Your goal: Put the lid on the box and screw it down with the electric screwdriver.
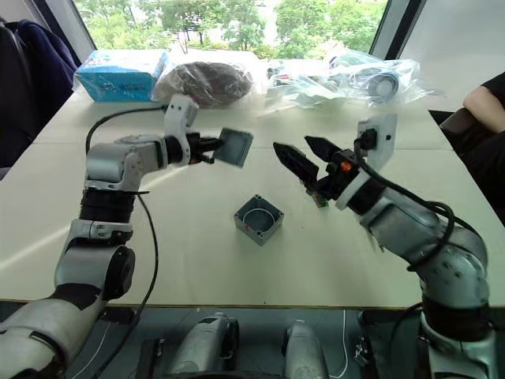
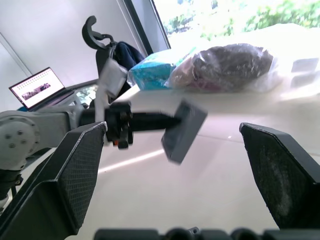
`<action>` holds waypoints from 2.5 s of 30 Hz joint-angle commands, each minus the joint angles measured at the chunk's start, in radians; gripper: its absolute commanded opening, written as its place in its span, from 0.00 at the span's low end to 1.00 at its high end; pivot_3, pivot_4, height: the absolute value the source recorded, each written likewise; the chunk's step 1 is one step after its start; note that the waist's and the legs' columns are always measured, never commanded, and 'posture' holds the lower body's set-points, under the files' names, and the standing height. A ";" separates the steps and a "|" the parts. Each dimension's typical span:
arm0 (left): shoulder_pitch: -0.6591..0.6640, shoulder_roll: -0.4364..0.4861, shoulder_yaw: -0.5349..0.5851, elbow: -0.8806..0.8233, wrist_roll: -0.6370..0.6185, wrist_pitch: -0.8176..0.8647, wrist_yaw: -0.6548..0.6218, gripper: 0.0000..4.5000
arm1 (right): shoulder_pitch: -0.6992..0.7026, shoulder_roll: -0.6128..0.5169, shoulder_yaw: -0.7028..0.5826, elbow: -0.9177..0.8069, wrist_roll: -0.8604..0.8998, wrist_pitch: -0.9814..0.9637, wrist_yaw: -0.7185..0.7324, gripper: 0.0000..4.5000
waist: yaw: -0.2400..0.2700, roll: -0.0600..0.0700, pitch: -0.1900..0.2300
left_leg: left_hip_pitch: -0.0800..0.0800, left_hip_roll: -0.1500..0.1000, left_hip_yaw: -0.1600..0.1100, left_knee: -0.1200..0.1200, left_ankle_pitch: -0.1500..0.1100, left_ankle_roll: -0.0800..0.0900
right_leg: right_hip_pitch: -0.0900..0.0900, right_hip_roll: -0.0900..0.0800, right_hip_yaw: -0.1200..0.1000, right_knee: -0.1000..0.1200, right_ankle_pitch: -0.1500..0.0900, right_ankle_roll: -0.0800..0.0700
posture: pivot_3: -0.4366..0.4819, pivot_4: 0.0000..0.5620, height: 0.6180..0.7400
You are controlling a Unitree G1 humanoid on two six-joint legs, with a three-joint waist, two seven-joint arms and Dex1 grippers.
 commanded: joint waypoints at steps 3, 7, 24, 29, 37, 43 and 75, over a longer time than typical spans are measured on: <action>-0.024 -0.076 -0.021 -0.093 -0.015 -0.110 0.041 0.01 | -0.111 0.074 -0.005 0.134 0.012 0.025 -0.064 1.00 | -0.003 0.000 0.000 | 0.000 -0.001 0.001 0.000 0.000 0.000 | 0.000 0.000 0.000 -0.001 0.000 0.000 | 0.48 0.27 1.00; -0.016 -0.088 -0.044 -0.129 -0.029 -0.115 0.028 0.01 | -0.147 0.069 0.000 0.164 -0.035 0.055 -0.067 1.00 | -0.006 0.000 0.000 | 0.000 -0.001 0.001 0.001 0.000 0.000 | 0.000 0.001 0.000 0.000 0.001 0.002 | 0.48 0.27 1.00; -0.003 -0.081 -0.076 -0.160 -0.053 -0.096 0.008 0.00 | -0.156 0.115 -0.064 0.179 -0.090 0.061 -0.068 0.91 | -0.029 0.000 0.000 | 0.000 0.000 0.001 0.000 0.000 0.000 | 0.000 0.003 0.000 0.000 0.001 0.003 | 0.48 0.27 1.00; -0.009 -0.083 -0.076 -0.167 -0.057 -0.092 0.010 0.00 | -0.155 0.131 -0.068 0.181 -0.101 0.060 -0.065 0.58 | -0.027 0.000 0.000 | 0.000 0.000 0.001 0.000 0.000 0.000 | 0.000 0.003 0.000 0.000 0.001 0.003 | 0.48 0.27 1.00; 0.003 -0.079 -0.081 -0.193 -0.068 -0.086 0.005 0.00 | -0.159 0.167 -0.074 0.179 -0.118 0.052 -0.068 0.02 | -0.028 0.000 0.000 | 0.000 0.000 0.000 0.000 0.000 0.000 | 0.000 0.003 0.000 0.000 0.001 0.003 | 0.48 0.27 1.00; 0.004 -0.056 -0.083 -0.169 -0.072 -0.110 -0.037 0.27 | -0.161 0.188 -0.062 0.188 -0.164 0.038 -0.063 0.02 | -0.028 0.001 0.000 | 0.000 0.000 0.000 0.000 0.000 0.000 | 0.000 0.003 0.000 0.000 0.001 0.003 | 0.48 0.27 1.00; 0.120 0.183 -0.177 -0.172 -0.202 -0.001 -0.384 0.02 | 0.222 -0.262 0.422 0.256 -2.015 -1.345 0.178 0.02 | -0.029 0.002 0.002 | 0.002 -0.001 0.000 0.000 0.003 -0.004 | 0.002 0.003 0.001 -0.001 -0.001 0.005 | 0.48 0.27 1.00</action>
